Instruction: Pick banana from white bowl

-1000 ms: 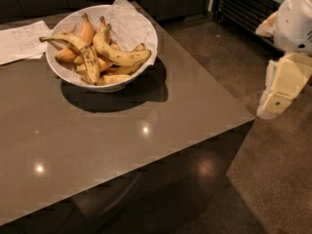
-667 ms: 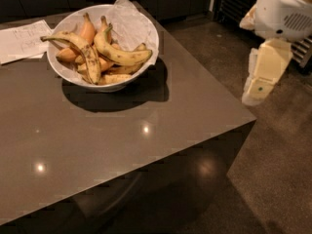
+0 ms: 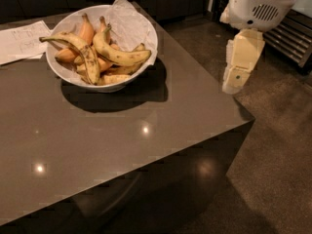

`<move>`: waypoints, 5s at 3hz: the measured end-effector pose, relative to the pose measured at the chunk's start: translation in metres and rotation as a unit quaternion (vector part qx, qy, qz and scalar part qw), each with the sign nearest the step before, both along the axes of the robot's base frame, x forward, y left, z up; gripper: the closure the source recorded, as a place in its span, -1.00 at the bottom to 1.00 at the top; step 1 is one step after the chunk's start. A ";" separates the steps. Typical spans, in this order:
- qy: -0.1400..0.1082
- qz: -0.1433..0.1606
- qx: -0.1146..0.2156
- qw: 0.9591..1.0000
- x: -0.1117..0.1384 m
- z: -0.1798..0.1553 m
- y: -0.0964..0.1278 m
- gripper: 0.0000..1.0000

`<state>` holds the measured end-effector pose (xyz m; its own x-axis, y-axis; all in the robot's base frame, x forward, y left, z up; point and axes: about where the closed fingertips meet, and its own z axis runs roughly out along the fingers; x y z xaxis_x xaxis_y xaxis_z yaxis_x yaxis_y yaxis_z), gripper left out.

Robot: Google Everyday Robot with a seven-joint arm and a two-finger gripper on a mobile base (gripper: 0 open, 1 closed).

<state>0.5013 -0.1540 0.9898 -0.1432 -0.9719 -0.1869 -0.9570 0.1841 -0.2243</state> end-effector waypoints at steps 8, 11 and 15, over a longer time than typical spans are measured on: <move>-0.003 0.088 -0.008 0.996 0.137 -0.010 0.214 -0.82; 0.047 0.078 -0.009 0.996 0.163 -0.061 0.231 -0.40; 0.098 0.051 -0.003 0.994 0.168 -0.100 0.223 0.44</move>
Offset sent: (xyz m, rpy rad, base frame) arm 0.0532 0.0568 0.0260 0.1518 0.0374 0.0309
